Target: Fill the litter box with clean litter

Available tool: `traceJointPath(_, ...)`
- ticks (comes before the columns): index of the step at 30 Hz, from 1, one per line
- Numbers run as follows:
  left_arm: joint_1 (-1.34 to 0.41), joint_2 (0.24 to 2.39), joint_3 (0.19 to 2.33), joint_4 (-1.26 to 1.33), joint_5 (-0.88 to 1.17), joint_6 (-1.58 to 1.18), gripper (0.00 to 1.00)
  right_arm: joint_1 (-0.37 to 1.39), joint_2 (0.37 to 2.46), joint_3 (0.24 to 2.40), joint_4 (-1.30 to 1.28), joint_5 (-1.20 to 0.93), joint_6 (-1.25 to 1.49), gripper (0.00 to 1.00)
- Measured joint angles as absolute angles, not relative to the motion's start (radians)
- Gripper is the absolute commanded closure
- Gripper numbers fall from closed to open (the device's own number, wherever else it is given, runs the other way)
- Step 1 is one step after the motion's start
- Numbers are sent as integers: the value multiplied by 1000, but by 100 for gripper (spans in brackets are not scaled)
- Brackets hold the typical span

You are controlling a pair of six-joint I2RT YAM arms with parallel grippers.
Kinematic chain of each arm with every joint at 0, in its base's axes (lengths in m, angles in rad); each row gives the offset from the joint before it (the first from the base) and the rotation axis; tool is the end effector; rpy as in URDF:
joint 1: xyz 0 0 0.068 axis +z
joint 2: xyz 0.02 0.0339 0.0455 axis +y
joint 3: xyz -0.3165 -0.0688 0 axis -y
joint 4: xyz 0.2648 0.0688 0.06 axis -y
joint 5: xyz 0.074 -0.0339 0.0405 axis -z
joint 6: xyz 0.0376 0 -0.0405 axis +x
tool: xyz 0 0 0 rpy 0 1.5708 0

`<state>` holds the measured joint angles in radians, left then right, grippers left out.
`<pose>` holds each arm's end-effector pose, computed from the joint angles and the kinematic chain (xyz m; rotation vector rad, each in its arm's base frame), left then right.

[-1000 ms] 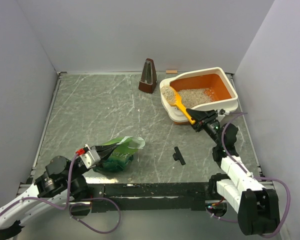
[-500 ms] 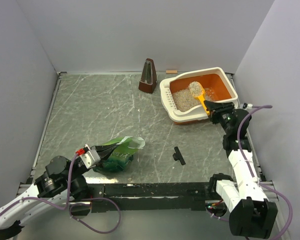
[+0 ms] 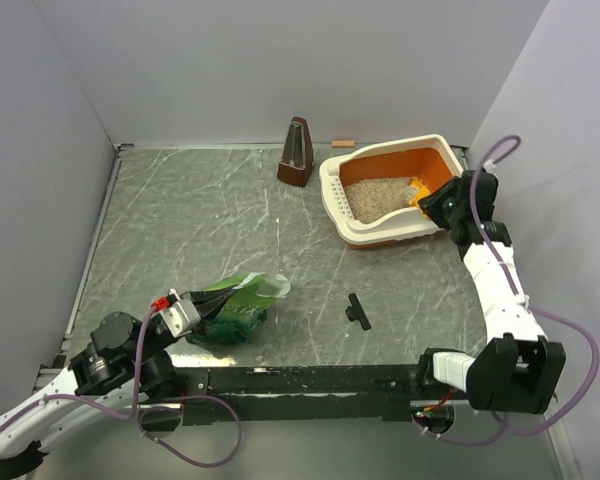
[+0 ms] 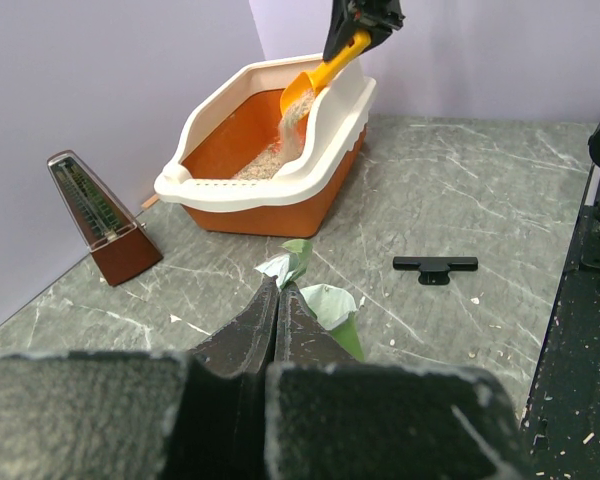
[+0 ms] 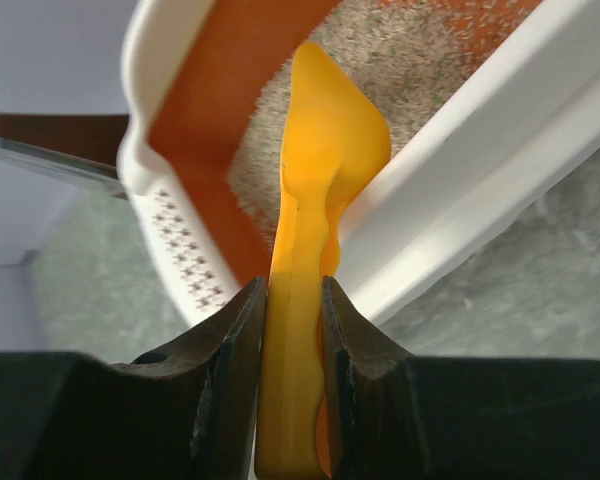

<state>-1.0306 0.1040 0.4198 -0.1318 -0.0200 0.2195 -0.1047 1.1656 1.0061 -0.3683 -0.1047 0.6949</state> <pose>0.0253 -0.0408 0.3060 0.8163 1.1604 -0.6604 0.2614 -0.0235 0.3655 0.7695 1.9858 0.4624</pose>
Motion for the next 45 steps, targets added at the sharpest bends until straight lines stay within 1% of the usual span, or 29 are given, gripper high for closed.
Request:
traceJointPath(3, -1031, 104, 420, -132, -20, 220, 99, -37, 1193, 1040, -391, -23, 582, 100)
traceJointPath(12, -1031, 99, 420, -131, -42, 220, 99, 266, 1194, 1145, -405, 270, 271, 100)
traceJointPath(16, -1031, 94, 420, -131, -50, 220, 99, 349, 1214, 1232, -415, 415, 180, 100)
traceJointPath(22, -1031, 93, 420, -132, -52, 220, 99, 449, 1202, 1252, -414, 516, 104, 100)
traceJointPath(24, -1031, 87, 420, -133, -54, 220, 99, 471, 1201, 1259, -423, 505, 97, 100)
traceJointPath(26, -1031, 80, 420, -135, -58, 220, 99, 483, 1193, 1264, -429, 449, 100, 100)
traceJointPath(30, -1031, 74, 420, -136, -67, 220, 99, 498, 1148, 1247, -422, 257, 147, 100)
traceJointPath(35, -1031, 73, 420, -136, -79, 221, 99, 523, 1096, 1137, -353, 58, 216, 100)
traceJointPath(40, -1031, 64, 420, -132, -105, 221, 99, 556, 1212, 1046, -292, -75, 262, 100)
traceJointPath(45, -1028, 42, 418, -128, -150, 222, 99, 590, 1402, 979, -268, -119, 290, 100)
